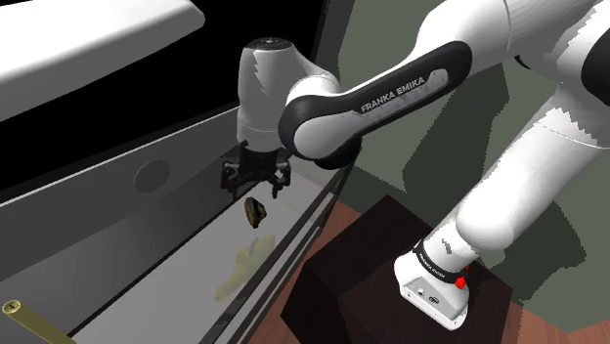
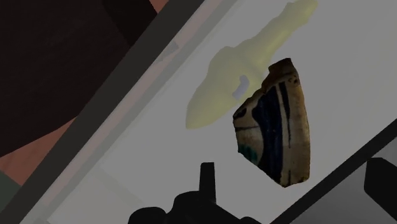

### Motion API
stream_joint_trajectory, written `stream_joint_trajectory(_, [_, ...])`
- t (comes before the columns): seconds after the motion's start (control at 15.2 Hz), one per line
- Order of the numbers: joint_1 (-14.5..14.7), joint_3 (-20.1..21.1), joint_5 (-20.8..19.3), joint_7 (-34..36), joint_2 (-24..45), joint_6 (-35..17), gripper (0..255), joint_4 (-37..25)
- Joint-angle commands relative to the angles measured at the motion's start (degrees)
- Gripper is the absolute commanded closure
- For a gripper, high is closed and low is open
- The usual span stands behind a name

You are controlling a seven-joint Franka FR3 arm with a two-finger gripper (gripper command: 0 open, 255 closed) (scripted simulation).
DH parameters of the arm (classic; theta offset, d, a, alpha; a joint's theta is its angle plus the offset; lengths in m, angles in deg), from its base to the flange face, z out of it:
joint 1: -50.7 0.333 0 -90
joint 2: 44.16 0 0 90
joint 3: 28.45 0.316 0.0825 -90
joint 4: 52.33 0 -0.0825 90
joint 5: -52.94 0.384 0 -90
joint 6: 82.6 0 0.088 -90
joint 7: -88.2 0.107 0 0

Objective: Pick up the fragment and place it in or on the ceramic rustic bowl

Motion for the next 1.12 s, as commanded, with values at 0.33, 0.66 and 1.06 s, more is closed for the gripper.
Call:
stream_joint_trajectory(0.33, [0.4, -0.5, -2.4, 1.9, 3.8, -3.1, 0, 1.4])
stream_joint_trajectory(0.66, [0.4, -0.5, -2.4, 1.9, 3.8, -3.1, 0, 1.4])
stream_joint_trajectory(1.06, [0.6, -0.4, -2.6, 2.2, 4.1, -2.3, 255, 0.5])
